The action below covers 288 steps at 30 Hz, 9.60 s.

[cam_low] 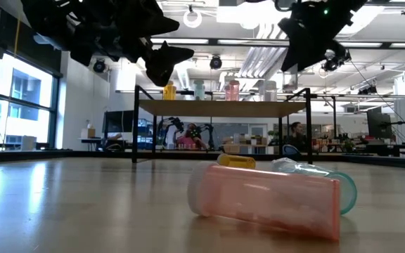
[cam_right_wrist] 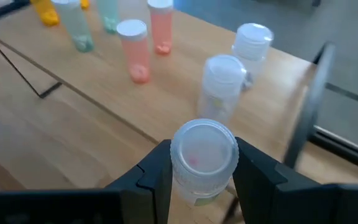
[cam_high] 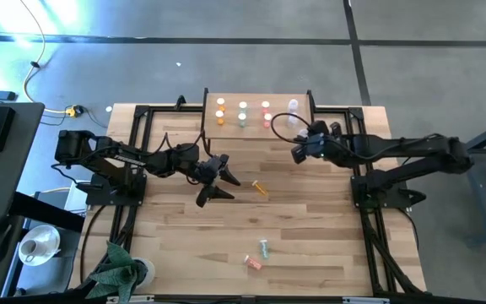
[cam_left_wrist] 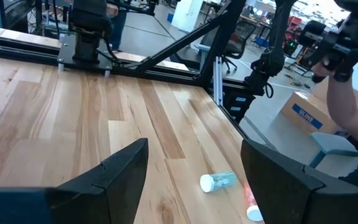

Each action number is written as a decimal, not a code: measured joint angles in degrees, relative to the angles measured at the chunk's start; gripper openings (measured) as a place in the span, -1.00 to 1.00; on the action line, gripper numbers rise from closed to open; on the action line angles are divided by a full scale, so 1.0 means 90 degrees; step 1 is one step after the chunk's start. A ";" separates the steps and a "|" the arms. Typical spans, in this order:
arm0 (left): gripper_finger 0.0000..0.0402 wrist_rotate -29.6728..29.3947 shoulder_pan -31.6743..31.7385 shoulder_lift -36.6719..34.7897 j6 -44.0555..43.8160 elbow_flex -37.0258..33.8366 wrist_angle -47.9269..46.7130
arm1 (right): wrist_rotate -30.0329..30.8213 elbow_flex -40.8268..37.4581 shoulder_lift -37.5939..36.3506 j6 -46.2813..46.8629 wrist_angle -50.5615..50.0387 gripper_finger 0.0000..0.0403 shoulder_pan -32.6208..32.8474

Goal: Pick and place medicine bottles onto shelf by color
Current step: Put the transparent pill bottle on the shelf aligned with the transparent pill bottles, then put the orange pill bottle on the shelf aligned with the orange pill bottles

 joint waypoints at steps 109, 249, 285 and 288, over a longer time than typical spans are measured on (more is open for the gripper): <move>0.22 -0.0338 -0.0010 -0.0581 -0.0670 0.0010 -0.0965 | -0.1513 0.0786 0.2022 0.0142 0.0713 -0.12 0.1626; 0.22 -0.2313 -0.1600 -0.0410 0.2006 -0.0736 0.2159 | -0.1069 0.1337 0.3721 -0.3959 0.6275 -0.58 0.3061; 0.22 -0.2210 -0.2132 -0.0413 0.2162 -0.0733 0.3101 | -0.2015 0.1327 0.3881 -0.4135 0.6656 -0.58 0.2799; 0.22 -0.2210 -0.2132 -0.0413 0.2149 -0.0733 0.3097 | -0.2014 0.1327 0.3881 -0.4148 0.6681 -0.58 0.2799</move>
